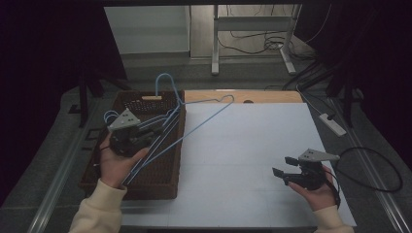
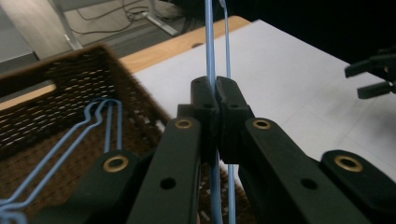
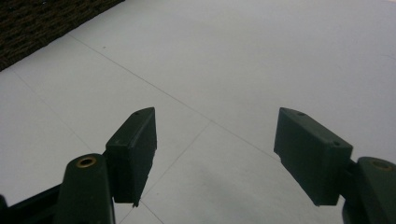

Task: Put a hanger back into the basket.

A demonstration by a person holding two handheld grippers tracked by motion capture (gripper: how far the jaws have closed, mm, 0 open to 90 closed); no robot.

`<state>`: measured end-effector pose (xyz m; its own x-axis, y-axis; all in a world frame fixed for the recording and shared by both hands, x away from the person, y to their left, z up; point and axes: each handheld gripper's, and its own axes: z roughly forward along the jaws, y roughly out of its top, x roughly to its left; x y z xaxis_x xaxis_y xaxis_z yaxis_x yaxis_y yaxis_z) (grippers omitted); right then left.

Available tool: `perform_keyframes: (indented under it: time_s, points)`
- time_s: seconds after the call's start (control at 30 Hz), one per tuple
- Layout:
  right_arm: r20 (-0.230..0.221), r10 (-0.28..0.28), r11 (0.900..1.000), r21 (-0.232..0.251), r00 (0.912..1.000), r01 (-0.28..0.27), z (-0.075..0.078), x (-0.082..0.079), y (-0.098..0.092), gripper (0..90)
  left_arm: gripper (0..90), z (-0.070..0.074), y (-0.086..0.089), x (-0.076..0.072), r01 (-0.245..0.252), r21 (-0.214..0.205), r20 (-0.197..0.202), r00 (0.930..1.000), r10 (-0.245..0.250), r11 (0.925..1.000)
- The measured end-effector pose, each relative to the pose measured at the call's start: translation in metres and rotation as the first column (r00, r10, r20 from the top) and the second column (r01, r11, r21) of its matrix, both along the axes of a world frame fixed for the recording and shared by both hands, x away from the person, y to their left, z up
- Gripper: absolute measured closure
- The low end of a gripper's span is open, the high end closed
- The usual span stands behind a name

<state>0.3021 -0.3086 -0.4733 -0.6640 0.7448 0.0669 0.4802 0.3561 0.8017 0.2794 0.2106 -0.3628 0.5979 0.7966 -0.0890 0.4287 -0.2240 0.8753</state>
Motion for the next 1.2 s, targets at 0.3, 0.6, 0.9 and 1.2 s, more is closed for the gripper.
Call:
perform_keyframes:
  time_s: [0.3, 0.6, 0.9, 1.2]
  points:
    - [-0.007, -0.001, 1.0000, 0.000, 1.0000, 0.001, -0.002, 0.000, 0.001, 30.0, 88.1, -0.009, 0.038, -0.007, -0.080, -0.012, 0.002, 0.9968, 0.080, 0.9967]
    - [-0.010, -0.003, 1.0000, -0.002, 0.9999, 0.003, -0.003, 0.001, 0.001, 29.6, 88.1, -0.016, 0.069, -0.016, -0.150, -0.021, 0.004, 0.9886, 0.150, 0.9884]
    - [-0.019, 0.001, 0.9999, -0.014, 0.9998, -0.001, -0.005, 0.002, 0.002, 28.6, 88.1, -0.024, 0.091, -0.017, -0.204, -0.003, -0.016, 0.9789, 0.204, 0.9790]
    - [-0.025, 0.002, 0.9997, -0.024, 0.9997, -0.002, -0.006, 0.003, 0.003, 28.3, 88.1, -0.039, 0.094, -0.008, -0.226, 0.031, -0.052, 0.9724, 0.227, 0.9736]
